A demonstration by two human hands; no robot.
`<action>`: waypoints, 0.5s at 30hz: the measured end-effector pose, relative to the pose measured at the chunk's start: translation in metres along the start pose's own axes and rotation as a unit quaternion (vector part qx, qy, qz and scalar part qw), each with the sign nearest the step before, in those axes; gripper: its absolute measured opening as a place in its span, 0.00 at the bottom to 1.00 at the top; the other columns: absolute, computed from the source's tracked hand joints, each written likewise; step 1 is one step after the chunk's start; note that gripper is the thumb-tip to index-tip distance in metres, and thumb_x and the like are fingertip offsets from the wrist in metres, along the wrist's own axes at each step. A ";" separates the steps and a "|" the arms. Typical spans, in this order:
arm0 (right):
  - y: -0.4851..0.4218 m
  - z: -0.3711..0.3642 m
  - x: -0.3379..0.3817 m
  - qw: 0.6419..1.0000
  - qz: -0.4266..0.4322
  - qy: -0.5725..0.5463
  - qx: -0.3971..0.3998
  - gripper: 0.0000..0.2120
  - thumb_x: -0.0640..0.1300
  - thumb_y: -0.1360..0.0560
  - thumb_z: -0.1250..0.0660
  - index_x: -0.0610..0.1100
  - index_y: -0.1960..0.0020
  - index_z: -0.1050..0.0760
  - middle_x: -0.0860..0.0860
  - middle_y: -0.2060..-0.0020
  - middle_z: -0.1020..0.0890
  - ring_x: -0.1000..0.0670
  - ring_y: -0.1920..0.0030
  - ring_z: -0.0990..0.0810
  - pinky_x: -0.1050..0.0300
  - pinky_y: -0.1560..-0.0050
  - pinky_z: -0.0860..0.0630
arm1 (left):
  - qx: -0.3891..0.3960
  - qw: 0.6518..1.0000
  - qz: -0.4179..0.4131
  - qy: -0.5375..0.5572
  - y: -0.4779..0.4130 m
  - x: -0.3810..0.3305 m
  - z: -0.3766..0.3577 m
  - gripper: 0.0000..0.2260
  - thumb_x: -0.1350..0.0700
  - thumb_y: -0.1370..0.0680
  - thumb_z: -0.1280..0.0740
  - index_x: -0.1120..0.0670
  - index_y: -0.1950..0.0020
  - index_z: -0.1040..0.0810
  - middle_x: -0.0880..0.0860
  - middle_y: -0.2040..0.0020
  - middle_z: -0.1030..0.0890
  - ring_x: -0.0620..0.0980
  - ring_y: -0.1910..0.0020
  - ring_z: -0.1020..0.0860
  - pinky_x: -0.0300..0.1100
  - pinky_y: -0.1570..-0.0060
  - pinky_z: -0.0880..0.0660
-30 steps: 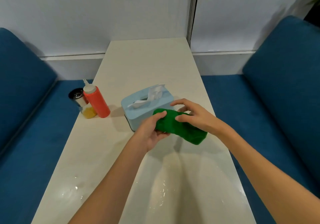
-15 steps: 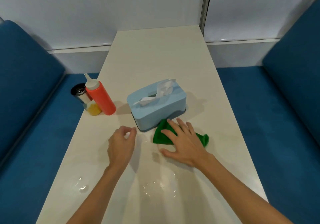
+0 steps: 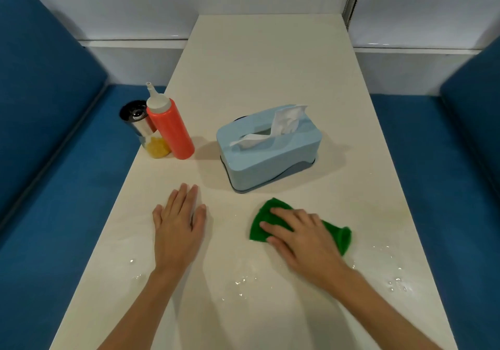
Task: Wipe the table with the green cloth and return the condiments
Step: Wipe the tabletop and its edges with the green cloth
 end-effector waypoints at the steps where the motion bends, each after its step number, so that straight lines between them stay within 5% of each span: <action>1: 0.002 0.006 -0.014 1.000 -0.010 0.016 0.009 0.16 0.56 0.22 0.45 0.55 0.41 0.23 0.52 0.41 0.22 0.48 0.46 0.25 0.52 0.50 0.30 | -0.001 1.000 0.001 0.001 0.000 0.000 0.000 0.25 0.44 0.19 0.50 0.50 0.24 0.36 0.50 0.23 0.38 0.49 0.24 0.43 0.54 0.27 0.50; 5: -0.012 0.008 -0.047 0.988 -0.149 0.039 -0.002 0.15 0.51 0.23 0.46 0.48 0.44 0.25 0.43 0.39 0.25 0.39 0.36 0.29 0.42 0.38 0.34 | -0.005 1.000 0.003 -0.003 0.000 -0.001 -0.002 0.24 0.44 0.19 0.50 0.50 0.24 0.37 0.50 0.23 0.38 0.49 0.24 0.43 0.54 0.27 0.51; 9: -0.030 -0.018 0.002 0.974 -0.217 0.060 0.005 0.20 0.46 0.23 0.50 0.42 0.37 0.27 0.36 0.34 0.28 0.34 0.33 0.31 0.36 0.36 0.33 | -0.009 1.000 0.005 -0.008 0.000 0.000 -0.003 0.25 0.44 0.19 0.50 0.50 0.24 0.36 0.50 0.24 0.37 0.49 0.24 0.42 0.54 0.27 0.50; 15: -0.013 -0.025 0.051 0.997 -0.055 0.019 0.049 0.22 0.50 0.20 0.51 0.49 0.29 0.32 0.44 0.30 0.29 0.42 0.30 0.31 0.44 0.30 0.37 | -0.018 1.000 -0.010 -0.002 0.001 0.001 -0.001 0.24 0.44 0.20 0.48 0.51 0.25 0.35 0.51 0.24 0.36 0.50 0.24 0.41 0.54 0.28 0.48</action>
Point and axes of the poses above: each hand's wrist, its own y-axis away from the middle knuckle, its own z-axis out of the back of the hand, x = y × z, the point moved 2 cm from there along -y, towards the middle knuckle
